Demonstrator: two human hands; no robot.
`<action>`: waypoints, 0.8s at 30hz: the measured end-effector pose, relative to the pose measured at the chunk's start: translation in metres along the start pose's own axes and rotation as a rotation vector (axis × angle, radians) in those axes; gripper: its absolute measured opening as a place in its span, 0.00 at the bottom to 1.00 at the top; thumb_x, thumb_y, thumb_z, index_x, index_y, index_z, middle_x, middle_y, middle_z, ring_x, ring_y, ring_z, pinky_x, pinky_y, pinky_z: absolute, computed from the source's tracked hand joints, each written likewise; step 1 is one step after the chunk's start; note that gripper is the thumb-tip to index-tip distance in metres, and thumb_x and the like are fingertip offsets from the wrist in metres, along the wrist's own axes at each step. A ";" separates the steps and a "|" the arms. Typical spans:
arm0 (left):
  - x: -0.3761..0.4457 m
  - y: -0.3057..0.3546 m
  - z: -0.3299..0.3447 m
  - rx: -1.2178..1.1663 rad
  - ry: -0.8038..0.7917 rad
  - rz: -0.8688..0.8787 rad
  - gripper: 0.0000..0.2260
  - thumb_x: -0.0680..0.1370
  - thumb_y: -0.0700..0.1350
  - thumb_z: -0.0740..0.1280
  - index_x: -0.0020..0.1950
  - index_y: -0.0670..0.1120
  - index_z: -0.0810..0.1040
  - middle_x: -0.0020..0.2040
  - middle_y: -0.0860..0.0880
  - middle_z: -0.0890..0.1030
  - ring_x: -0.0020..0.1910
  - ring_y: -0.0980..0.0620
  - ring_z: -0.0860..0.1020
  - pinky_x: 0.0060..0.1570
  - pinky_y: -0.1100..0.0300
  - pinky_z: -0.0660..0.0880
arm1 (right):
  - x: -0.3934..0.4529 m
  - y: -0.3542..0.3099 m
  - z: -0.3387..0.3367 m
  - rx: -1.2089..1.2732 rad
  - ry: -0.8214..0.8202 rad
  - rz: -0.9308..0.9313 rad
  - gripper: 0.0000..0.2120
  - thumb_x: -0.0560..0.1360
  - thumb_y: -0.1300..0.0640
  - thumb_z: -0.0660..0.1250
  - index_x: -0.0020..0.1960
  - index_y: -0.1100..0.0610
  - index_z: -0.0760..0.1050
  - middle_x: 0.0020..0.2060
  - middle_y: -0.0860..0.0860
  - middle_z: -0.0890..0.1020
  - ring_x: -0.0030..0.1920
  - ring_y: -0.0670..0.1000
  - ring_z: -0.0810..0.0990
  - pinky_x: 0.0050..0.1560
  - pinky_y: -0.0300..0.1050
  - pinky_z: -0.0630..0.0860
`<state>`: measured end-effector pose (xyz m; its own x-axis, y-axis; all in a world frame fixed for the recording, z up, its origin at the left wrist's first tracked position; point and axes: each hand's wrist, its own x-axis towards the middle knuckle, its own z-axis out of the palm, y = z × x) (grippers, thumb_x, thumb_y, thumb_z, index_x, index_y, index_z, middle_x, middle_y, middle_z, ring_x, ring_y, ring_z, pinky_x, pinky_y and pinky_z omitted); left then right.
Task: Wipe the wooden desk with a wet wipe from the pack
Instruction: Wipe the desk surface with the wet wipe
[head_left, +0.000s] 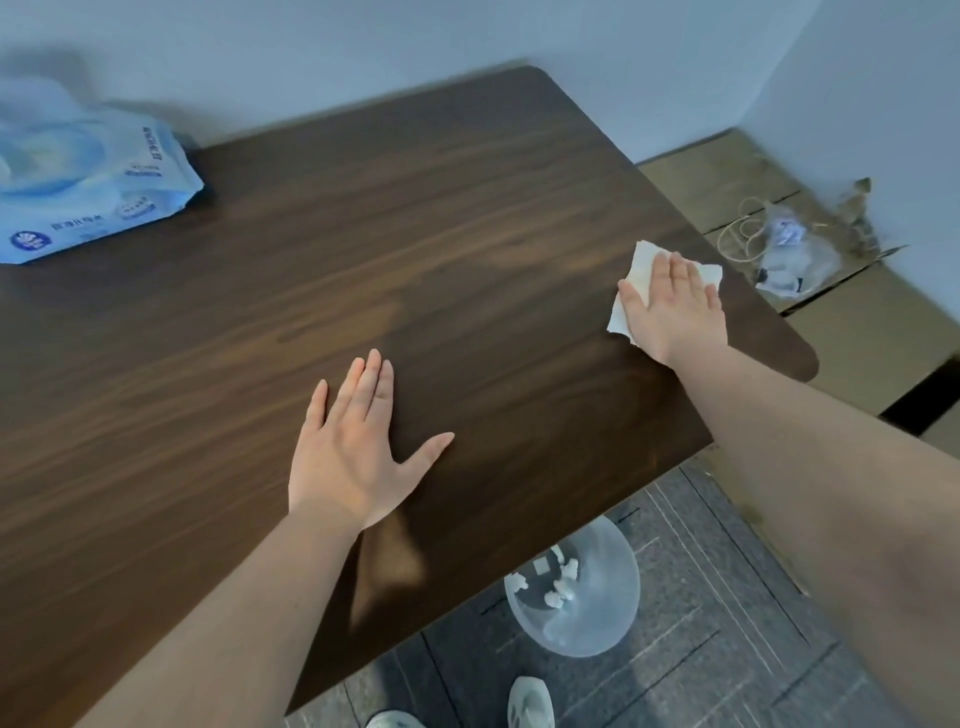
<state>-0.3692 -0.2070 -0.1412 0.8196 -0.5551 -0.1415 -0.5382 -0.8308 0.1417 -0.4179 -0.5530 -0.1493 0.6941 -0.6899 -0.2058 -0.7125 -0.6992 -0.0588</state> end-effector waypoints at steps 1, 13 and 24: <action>-0.001 0.000 0.001 -0.005 0.008 0.000 0.44 0.70 0.74 0.42 0.77 0.47 0.44 0.78 0.52 0.44 0.76 0.56 0.42 0.74 0.53 0.40 | -0.002 -0.002 0.000 0.003 -0.008 0.007 0.35 0.79 0.36 0.40 0.77 0.57 0.42 0.78 0.54 0.47 0.77 0.53 0.44 0.75 0.55 0.43; -0.037 -0.036 -0.002 -0.061 0.003 -0.137 0.48 0.68 0.76 0.42 0.76 0.44 0.36 0.77 0.49 0.38 0.76 0.53 0.38 0.73 0.54 0.39 | -0.085 -0.099 0.022 -0.130 -0.034 -0.384 0.34 0.78 0.37 0.39 0.77 0.56 0.41 0.78 0.52 0.46 0.77 0.52 0.43 0.76 0.53 0.43; -0.201 -0.232 -0.011 -0.005 -0.007 -0.573 0.49 0.67 0.75 0.35 0.77 0.41 0.47 0.78 0.46 0.46 0.77 0.51 0.45 0.74 0.51 0.48 | -0.216 -0.294 0.060 -0.140 -0.148 -0.903 0.33 0.78 0.36 0.39 0.77 0.52 0.38 0.77 0.48 0.40 0.76 0.48 0.36 0.75 0.50 0.35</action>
<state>-0.4068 0.0981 -0.1347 0.9789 -0.0160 -0.2038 -0.0070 -0.9990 0.0451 -0.3647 -0.1870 -0.1462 0.9528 0.1522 -0.2628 0.1181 -0.9830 -0.1408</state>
